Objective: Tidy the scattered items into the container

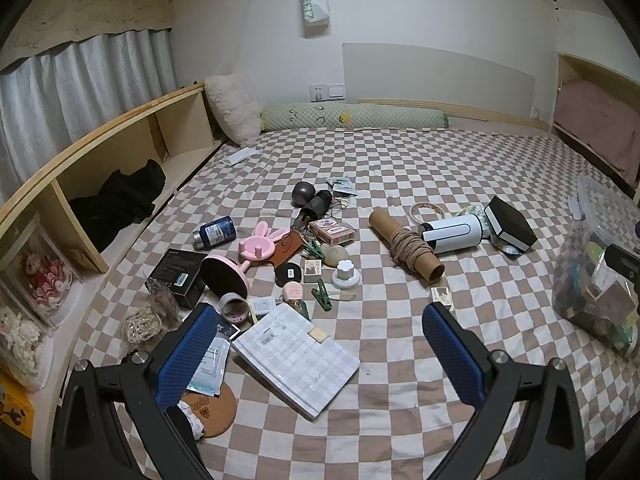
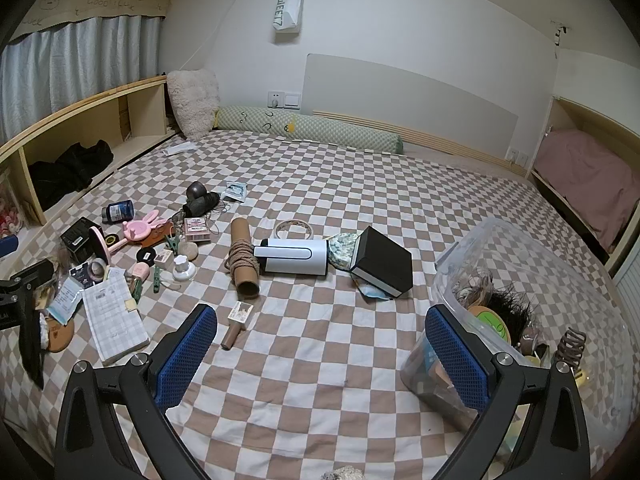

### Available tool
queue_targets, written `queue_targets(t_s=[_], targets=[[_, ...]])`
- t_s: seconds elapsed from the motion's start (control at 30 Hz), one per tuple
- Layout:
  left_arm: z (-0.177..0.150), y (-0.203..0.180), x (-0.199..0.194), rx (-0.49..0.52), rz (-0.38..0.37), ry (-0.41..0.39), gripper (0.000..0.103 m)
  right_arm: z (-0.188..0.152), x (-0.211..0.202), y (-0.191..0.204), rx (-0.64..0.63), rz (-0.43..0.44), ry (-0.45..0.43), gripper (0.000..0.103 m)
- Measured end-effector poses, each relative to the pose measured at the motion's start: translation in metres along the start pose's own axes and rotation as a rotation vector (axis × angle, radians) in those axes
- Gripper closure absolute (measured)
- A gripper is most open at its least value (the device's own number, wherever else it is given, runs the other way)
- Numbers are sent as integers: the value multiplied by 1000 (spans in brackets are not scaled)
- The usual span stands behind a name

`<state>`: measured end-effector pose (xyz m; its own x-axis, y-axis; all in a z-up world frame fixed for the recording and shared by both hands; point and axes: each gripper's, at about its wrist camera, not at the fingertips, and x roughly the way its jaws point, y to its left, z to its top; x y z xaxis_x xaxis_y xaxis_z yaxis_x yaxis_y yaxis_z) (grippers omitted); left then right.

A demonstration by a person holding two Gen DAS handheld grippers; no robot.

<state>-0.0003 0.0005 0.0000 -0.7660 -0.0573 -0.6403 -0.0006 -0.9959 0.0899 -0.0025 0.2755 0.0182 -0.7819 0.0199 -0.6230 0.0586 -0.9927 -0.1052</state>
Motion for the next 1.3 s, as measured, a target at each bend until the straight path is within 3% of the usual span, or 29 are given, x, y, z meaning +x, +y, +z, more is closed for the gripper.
queue_targets(t_s=[1.3], targets=[[0, -2, 2, 41, 10, 16, 0, 1, 1, -3, 1, -8, 7, 0]])
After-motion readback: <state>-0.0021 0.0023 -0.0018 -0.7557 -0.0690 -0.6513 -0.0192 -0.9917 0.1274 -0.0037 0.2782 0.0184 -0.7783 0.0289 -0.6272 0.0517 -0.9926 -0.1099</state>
